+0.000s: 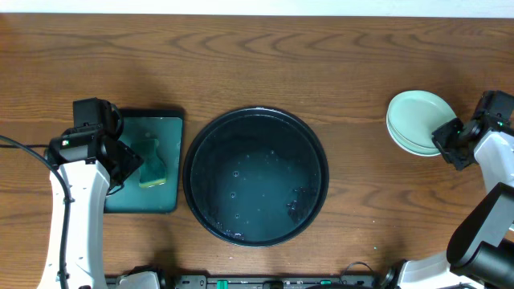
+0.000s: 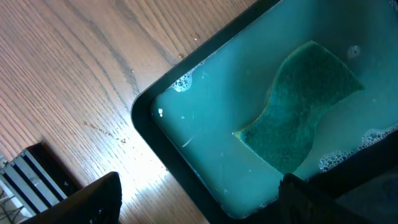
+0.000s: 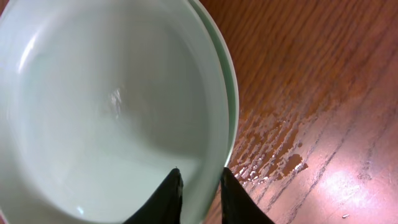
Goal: Clean dirty plates on tray and stack at the side
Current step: 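Lower the green plate onto the stack and open the right gripper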
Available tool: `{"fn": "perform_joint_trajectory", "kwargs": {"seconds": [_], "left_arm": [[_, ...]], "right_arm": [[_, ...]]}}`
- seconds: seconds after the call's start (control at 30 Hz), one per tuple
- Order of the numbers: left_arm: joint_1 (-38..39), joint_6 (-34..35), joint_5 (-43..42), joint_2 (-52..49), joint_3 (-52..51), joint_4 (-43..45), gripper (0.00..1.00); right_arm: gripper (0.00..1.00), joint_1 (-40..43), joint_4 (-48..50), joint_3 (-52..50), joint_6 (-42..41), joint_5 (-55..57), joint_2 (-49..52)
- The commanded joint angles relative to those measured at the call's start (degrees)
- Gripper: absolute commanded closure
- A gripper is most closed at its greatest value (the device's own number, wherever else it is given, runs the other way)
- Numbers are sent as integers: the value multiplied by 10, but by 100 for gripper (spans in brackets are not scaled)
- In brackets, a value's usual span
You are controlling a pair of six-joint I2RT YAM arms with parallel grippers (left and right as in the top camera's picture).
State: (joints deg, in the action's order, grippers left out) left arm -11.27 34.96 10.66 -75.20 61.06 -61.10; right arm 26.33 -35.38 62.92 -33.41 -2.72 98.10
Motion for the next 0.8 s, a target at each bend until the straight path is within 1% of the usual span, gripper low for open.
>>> {"fn": "perform_joint_trajectory", "kwargs": {"seconds": [0.0,0.3,0.4,0.5,0.63,0.7,0.77], "left_arm": [[-3,9,3,5,-1,-2,19],[-3,9,3,5,-1,-2,19],[-3,9,1,5,-1,-2,19],[-3,-3,-15,5,-1,3,19],[-3,-76,-73,7,-1,37,19],[-2,-108,-101,12,0,56,19],[-1,-133,-112,17,6,65,19]], "right_arm": [[83,-5,0,-1,16,9,4],[81,-4,-11,26,40,51,-3],[80,-5,-22,42,73,32,-3],[80,-9,-22,60,140,-30,-7],[80,-29,-15,91,267,-117,-28],[78,-48,-15,104,331,-156,-50],[77,-68,-15,113,366,-159,-77]]}}
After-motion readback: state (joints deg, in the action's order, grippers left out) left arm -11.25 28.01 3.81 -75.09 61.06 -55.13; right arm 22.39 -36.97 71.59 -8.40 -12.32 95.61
